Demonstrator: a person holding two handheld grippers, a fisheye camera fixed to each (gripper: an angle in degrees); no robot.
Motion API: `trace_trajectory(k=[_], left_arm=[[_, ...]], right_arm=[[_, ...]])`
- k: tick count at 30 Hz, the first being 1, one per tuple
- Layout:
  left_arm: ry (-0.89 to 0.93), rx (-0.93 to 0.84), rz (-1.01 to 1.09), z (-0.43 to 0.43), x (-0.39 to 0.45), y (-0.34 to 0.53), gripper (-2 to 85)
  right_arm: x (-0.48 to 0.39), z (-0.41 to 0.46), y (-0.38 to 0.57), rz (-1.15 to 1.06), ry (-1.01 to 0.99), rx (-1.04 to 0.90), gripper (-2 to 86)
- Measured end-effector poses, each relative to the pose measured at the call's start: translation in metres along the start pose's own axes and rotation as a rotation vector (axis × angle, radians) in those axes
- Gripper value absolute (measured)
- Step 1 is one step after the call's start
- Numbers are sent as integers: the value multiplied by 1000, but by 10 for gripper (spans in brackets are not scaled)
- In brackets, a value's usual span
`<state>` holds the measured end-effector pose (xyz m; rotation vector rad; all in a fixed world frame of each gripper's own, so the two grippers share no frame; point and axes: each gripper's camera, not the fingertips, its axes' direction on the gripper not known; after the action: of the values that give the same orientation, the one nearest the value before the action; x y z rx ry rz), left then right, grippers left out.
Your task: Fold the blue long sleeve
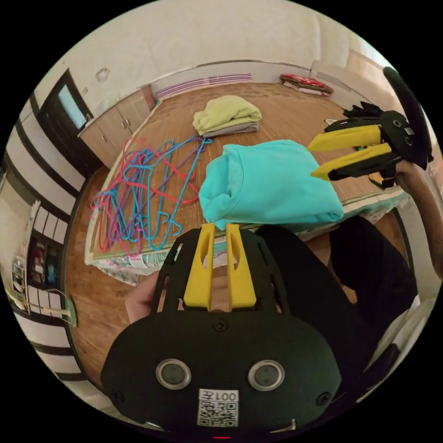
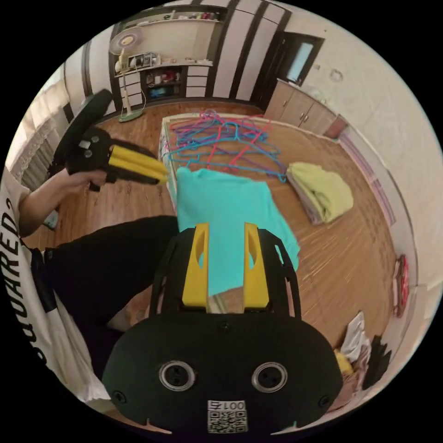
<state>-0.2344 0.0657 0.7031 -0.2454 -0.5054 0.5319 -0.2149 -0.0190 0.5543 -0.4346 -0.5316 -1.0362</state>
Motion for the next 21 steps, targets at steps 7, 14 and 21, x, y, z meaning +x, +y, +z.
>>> trace_trajectory(k=[7, 14, 21], left_arm=[[-4, 55, 285, 7, 37, -33, -7], [81, -4, 322, 64, 48, -13, -9], [-28, -46, 303, 43, 69, -14, -7]], right_arm=[[3, 18, 46, 290, -25, 47, 120], [10, 16, 58, 316, -5, 38, 137], [7, 14, 78, 164, 47, -38, 180]])
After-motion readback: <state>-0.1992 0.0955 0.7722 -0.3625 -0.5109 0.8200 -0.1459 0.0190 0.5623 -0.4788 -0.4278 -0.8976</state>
